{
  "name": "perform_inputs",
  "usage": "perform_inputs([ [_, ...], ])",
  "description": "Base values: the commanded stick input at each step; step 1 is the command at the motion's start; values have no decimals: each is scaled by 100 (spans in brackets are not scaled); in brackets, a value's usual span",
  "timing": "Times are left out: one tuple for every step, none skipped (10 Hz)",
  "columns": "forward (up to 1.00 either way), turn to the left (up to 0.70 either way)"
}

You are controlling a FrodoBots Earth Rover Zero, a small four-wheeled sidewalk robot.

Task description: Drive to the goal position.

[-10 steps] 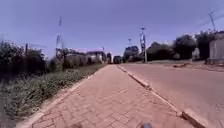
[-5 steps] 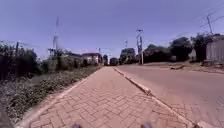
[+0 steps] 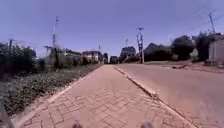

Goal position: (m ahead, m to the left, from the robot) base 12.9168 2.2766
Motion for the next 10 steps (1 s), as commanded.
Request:
perform_inputs([
  [70, 0],
  [70, 0],
  [70, 0],
  [70, 0],
  [70, 0],
  [70, 0],
  [70, 0],
  [70, 0],
  [70, 0],
  [70, 0],
])
